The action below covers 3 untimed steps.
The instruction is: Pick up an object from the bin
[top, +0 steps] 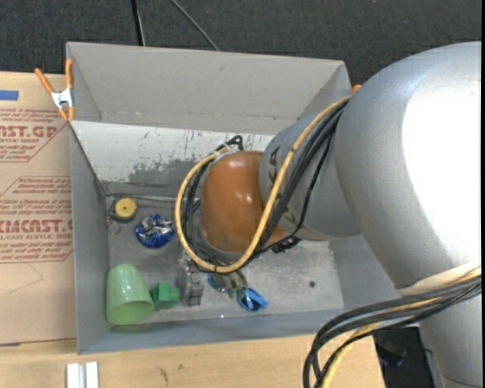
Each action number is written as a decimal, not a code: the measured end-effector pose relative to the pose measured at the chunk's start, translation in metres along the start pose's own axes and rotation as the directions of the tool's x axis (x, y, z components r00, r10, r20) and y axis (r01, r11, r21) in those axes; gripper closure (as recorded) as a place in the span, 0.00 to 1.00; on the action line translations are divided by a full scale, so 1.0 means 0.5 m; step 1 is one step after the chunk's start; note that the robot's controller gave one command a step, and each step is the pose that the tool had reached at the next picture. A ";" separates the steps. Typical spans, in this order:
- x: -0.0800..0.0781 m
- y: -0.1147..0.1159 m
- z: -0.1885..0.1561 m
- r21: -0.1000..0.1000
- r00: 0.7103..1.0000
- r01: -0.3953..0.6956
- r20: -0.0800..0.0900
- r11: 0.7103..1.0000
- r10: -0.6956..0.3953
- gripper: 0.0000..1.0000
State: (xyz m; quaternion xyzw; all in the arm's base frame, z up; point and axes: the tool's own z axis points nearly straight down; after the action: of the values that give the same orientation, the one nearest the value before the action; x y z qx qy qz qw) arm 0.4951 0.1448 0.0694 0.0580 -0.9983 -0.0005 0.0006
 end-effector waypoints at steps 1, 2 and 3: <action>0.000 0.000 0.000 0.000 1.000 -0.001 0.000 1.000 0.001 0.00; -0.021 0.118 -0.001 -0.003 1.000 -0.004 0.003 1.000 0.004 0.00; -0.022 0.111 -0.001 -0.001 1.000 -0.008 0.002 1.000 0.008 1.00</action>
Offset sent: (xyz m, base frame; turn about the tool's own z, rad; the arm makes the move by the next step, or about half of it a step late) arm 0.0000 0.0000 0.0000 0.0000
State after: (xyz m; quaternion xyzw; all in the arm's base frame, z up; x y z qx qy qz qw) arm 0.4996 0.2011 0.0701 0.0537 -0.9986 -0.0009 -0.0006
